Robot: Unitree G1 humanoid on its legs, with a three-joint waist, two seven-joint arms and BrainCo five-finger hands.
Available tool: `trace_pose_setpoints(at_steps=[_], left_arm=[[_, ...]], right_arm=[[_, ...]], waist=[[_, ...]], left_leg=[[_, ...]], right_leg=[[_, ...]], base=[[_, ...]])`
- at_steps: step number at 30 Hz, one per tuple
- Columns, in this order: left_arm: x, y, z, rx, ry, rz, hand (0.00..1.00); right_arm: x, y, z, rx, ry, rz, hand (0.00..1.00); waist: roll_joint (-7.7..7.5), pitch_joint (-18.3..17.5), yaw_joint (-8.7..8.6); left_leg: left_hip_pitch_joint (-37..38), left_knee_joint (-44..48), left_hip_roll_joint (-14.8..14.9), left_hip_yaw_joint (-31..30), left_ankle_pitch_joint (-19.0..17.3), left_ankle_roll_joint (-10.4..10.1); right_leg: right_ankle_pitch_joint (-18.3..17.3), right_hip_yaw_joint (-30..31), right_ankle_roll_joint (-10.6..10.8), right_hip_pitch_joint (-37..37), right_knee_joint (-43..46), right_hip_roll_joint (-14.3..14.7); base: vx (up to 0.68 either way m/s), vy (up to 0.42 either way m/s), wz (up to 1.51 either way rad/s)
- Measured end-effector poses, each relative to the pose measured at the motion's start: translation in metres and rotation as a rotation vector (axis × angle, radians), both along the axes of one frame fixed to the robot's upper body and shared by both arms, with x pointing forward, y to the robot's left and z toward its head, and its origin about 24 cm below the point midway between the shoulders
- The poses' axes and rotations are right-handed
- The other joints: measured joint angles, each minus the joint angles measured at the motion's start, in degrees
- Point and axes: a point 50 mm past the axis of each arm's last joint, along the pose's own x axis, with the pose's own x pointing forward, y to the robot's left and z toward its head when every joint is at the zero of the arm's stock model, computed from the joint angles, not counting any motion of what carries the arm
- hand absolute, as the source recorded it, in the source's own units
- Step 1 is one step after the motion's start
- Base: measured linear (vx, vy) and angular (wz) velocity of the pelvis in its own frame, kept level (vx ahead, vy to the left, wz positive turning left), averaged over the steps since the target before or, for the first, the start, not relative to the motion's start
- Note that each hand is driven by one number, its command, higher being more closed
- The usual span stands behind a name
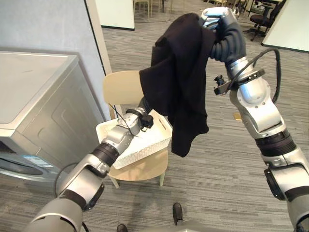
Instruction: Pick up the laundry basket with both hands and put the clothes into the washing machine.
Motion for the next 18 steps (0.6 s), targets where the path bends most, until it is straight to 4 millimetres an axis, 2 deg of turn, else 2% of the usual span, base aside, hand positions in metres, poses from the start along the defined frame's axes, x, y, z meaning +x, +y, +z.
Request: trace_pose_setpoints(at_steps=[2, 8, 13, 17, 18], left_arm=[[0.000, 0.001, 0.002, 0.002, -0.008, -0.007, 0.00], [0.001, 0.001, 0.003, -0.033, -0.001, -0.012, 0.00], [-0.003, -0.021, 0.002, -0.189, 0.058, -0.075, 0.00], [-0.007, -0.038, 0.000, -0.246, 0.083, -0.106, 0.00], [-0.008, -0.040, 0.000, -0.248, 0.087, -0.101, 1.00]], right_arm=[[-0.008, 0.005, -0.006, -0.012, 0.010, 0.067, 1.00], [-0.011, 0.013, -0.027, 0.014, 0.092, 0.153, 1.00], [-0.012, 0.036, -0.039, 0.050, 0.140, 0.235, 1.00], [-0.006, 0.044, -0.049, 0.063, 0.193, 0.242, 1.00], [-0.005, 0.047, -0.052, 0.060, 0.205, 0.244, 1.00]], waist=[[0.06, 0.0, 0.01], [0.13, 0.0, -0.09], [1.05, -0.6, -0.21], [1.52, -0.9, -0.29], [1.64, -1.0, -0.29]], left_leg=[[0.0, 0.1, 0.0, -0.1, 0.0, 0.0], [0.0, 0.1, -0.1, -0.3, 0.0, 0.0], [0.0, -0.2, -0.1, -0.8, 0.0, 0.0], [0.0, -0.2, -0.1, -1.2, 0.0, 0.0], [0.0, -0.2, -0.1, -1.3, 0.0, 0.0]], right_leg=[[0.0, 0.0, 0.0, 0.0, 0.0, 0.0], [0.0, 0.0, 0.0, 0.1, 0.0, -0.1], [-0.3, -0.2, 0.1, 0.2, 0.0, -0.2], [-0.4, -0.7, 0.0, 0.4, 0.0, -0.2], [-0.4, -0.7, 0.0, 0.4, 0.0, -0.2]], base=[[0.00, 0.000, 0.00], [0.00, 0.000, 0.00], [-0.03, -0.002, 0.03], [-0.01, -0.001, 0.03], [0.00, 0.000, 0.00]])
